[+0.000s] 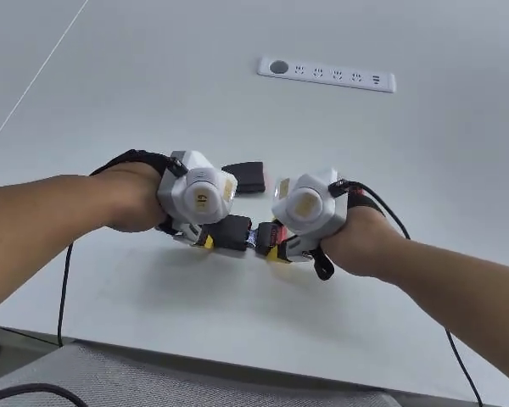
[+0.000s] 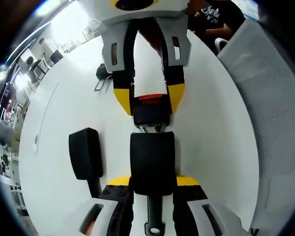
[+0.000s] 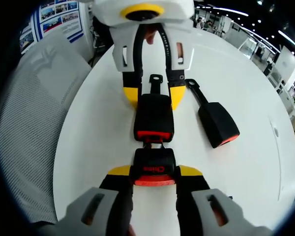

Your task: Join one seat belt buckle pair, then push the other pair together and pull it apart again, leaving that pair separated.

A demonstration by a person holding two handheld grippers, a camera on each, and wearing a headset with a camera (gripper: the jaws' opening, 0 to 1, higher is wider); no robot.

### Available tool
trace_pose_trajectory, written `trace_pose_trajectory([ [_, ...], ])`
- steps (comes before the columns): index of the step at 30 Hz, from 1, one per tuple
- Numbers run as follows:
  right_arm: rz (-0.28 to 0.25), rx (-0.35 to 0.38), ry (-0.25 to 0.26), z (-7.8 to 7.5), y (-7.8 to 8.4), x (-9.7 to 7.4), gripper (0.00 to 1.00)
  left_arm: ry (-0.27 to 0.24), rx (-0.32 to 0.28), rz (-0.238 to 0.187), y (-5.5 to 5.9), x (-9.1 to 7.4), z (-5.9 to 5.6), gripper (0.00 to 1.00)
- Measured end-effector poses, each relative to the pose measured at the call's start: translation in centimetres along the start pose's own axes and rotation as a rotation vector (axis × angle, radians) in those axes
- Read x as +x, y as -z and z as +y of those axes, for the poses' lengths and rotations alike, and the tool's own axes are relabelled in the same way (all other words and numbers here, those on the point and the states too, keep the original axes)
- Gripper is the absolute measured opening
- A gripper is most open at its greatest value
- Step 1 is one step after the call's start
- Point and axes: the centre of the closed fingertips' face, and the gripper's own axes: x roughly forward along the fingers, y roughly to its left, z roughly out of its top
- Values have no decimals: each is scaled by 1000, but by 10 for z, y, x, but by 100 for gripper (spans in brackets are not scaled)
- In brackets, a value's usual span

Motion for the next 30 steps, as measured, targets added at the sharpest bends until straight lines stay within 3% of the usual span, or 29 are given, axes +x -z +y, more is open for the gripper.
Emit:
trace_pose_trajectory([
  [10, -21, 66, 48, 4, -6, 3, 32, -3, -11, -19, -1, -2, -1, 30],
  [23, -8, 64, 58, 2, -3, 5, 32, 6, -24, -14, 1, -1, -1, 31],
  [25, -22, 39, 55, 3, -2, 4, 32, 6, -35, -35, 3, -2, 0, 31],
  [26, -43, 69, 49, 3, -2, 2, 32, -1, -46, -53, 3, -2, 1, 31],
  [30, -40, 48, 44, 5, -2, 0, 32, -15, -45, -60, 3, -2, 1, 30],
])
